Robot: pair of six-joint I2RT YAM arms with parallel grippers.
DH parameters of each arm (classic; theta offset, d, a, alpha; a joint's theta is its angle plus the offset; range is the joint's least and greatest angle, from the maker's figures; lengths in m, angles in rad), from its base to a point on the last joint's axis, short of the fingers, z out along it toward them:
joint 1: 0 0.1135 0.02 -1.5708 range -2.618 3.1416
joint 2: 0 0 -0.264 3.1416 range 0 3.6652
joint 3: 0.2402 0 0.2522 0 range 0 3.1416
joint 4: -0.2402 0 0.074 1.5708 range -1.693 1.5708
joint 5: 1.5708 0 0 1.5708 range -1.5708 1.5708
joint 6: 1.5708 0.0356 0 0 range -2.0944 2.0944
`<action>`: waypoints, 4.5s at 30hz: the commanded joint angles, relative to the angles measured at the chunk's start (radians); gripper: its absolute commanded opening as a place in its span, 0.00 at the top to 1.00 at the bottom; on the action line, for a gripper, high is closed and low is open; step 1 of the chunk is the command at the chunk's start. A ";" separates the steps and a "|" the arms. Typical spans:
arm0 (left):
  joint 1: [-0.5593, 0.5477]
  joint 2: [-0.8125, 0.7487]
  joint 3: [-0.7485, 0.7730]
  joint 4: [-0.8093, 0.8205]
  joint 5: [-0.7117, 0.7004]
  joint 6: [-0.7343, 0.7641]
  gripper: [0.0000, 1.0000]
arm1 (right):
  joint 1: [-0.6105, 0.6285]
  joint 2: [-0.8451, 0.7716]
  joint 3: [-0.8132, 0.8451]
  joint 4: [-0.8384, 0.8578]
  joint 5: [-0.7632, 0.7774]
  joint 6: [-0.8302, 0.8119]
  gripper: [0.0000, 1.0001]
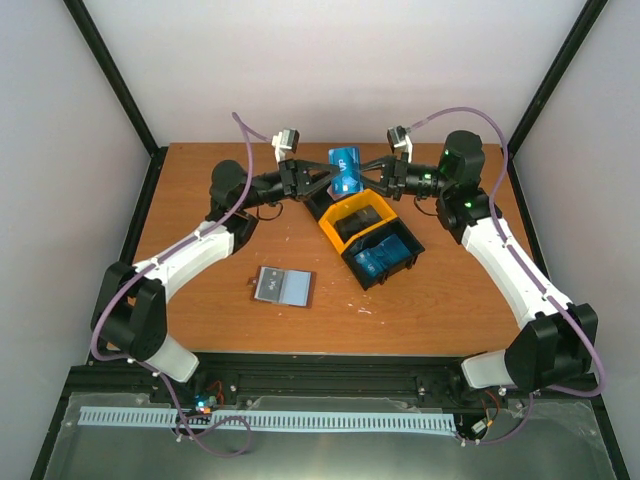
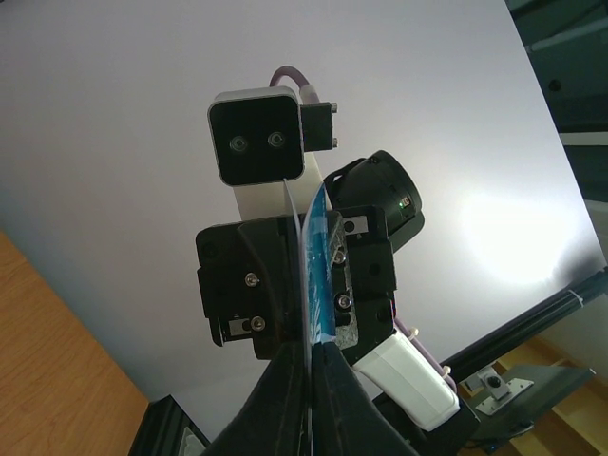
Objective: Put the credit cards into the card holder
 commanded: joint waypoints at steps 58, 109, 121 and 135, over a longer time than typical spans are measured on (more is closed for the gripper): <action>0.036 -0.169 -0.321 -1.573 -1.026 0.719 0.99 | 0.672 0.304 -0.406 0.123 1.082 0.067 0.97; 0.120 -0.169 -0.309 -1.694 -0.735 0.803 0.99 | 0.685 0.482 -0.471 0.417 1.129 0.071 0.97; 0.120 -0.167 -0.306 -1.682 -0.722 0.797 0.99 | 0.670 0.396 -0.613 0.471 1.133 0.135 0.97; 0.121 -0.165 -0.314 -1.679 -0.717 0.798 0.99 | 0.673 0.483 -0.578 0.559 1.079 0.151 0.97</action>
